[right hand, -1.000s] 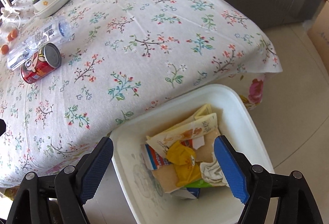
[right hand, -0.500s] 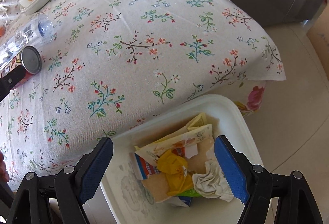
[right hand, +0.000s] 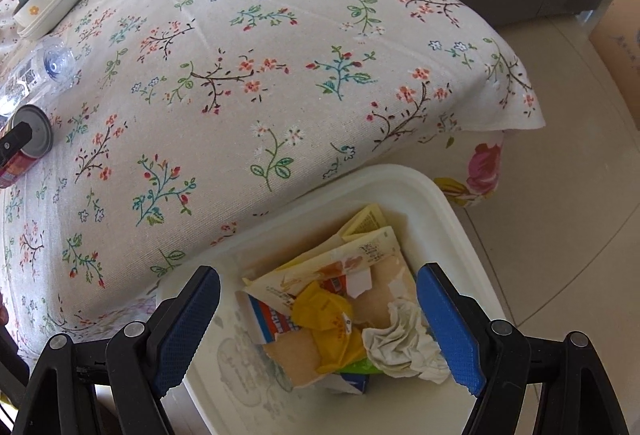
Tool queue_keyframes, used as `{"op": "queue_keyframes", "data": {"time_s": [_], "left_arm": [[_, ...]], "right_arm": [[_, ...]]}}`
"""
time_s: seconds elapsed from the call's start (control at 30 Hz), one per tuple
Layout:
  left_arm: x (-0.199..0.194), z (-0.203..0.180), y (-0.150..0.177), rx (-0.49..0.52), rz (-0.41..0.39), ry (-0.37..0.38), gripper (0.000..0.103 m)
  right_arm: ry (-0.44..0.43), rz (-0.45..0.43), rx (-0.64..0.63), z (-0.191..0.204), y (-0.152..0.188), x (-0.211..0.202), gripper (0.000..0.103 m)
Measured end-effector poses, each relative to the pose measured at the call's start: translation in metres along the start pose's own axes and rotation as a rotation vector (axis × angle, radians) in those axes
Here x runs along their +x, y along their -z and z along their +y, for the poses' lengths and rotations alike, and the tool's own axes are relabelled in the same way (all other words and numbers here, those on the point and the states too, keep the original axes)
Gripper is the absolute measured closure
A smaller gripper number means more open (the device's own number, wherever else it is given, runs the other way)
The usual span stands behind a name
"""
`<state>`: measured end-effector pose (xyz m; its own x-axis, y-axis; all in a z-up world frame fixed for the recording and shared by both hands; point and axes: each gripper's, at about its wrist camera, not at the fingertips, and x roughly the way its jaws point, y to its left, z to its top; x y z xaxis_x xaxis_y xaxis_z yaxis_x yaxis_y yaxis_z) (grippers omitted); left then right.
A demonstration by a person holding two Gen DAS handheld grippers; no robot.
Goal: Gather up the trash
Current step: 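Grasp the red cartoon can with the left gripper while the right gripper grasps the plastic bottle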
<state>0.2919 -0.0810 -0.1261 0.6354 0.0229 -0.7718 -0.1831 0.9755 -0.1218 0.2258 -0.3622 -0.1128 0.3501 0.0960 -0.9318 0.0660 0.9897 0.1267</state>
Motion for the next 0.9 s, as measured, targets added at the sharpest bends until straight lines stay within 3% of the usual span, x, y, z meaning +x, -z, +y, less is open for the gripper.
{"op": "queue_keyframes", "data": {"time_s": [0.27,0.5,0.67,0.9], "left_arm": [[-0.062,0.051,-0.014,0.011,-0.029,0.031,0.014],[-0.132,0.139,-0.03,-0.04,-0.094,0.03,0.014],[-0.161,0.192,-0.029,-0.053,-0.121,0.001,0.014],[-0.178,0.246,-0.023,-0.119,-0.101,0.03,0.014]], "right_arm": [[-0.015,-0.024,-0.071,0.039,-0.01,-0.012,0.019],[-0.044,-0.011,-0.263,0.136,-0.024,-0.012,0.015],[0.011,-0.042,-0.523,0.23,-0.044,-0.004,0.013],[0.106,-0.149,-0.873,0.337,-0.066,0.018,0.011]]}}
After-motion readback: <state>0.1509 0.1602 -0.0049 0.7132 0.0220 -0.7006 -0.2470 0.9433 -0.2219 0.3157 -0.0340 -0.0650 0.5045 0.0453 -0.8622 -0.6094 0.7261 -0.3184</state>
